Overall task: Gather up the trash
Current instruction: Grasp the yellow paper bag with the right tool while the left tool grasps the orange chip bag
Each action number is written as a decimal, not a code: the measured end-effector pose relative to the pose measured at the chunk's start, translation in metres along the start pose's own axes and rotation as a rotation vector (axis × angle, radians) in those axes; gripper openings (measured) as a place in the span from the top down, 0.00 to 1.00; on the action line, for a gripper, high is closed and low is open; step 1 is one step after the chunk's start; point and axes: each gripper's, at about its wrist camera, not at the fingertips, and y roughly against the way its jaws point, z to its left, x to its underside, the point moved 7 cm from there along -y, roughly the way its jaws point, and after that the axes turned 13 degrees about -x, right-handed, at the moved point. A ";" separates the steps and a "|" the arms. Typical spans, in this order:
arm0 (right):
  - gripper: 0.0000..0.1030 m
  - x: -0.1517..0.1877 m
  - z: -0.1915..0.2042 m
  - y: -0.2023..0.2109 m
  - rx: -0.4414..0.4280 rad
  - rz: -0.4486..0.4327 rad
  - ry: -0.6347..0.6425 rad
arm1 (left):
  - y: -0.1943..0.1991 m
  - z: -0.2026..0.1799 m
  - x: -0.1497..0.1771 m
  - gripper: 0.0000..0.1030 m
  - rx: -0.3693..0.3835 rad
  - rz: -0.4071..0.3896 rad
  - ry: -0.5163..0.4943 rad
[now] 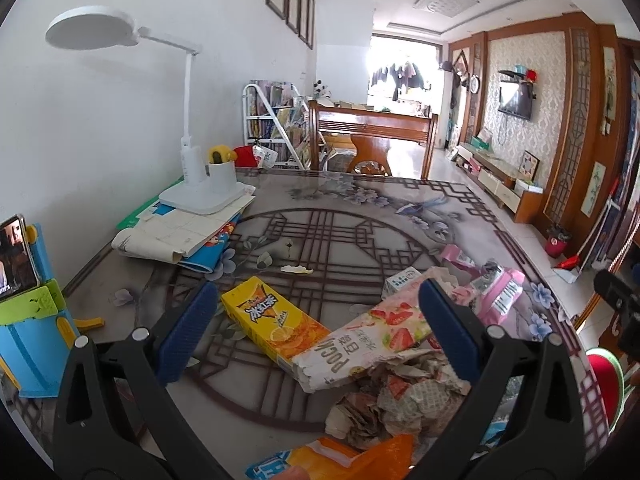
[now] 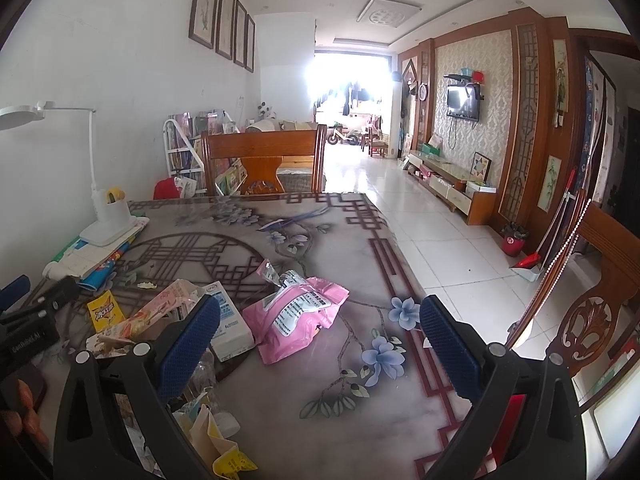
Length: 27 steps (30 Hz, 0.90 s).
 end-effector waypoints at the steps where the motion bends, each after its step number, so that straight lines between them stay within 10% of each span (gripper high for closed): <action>1: 0.07 -0.002 0.000 -0.002 -0.006 0.009 -0.004 | -0.001 0.003 0.000 0.04 0.000 0.001 0.006; 21: 0.08 0.068 0.032 0.012 -0.372 0.288 -0.022 | 0.039 0.027 0.071 0.04 0.078 0.162 -0.051; 27: 0.55 0.088 0.047 -0.004 -0.475 0.411 -0.082 | 0.038 0.022 0.096 0.05 0.165 0.263 -0.026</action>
